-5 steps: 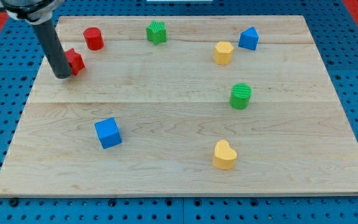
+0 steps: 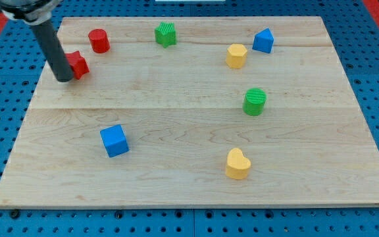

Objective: Push the red star into the red circle

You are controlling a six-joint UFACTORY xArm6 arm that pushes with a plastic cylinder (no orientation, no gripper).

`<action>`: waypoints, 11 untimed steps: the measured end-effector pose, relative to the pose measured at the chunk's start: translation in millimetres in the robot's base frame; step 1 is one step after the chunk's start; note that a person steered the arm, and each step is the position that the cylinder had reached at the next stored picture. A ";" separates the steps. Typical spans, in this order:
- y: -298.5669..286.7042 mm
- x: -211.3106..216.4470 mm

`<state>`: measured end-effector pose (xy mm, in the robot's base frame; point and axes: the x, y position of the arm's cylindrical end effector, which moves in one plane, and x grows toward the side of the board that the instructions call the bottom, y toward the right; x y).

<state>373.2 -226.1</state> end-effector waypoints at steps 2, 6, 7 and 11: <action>0.0 -1.3; 0.0 -71.4; 0.0 -81.0; 22.9 -89.6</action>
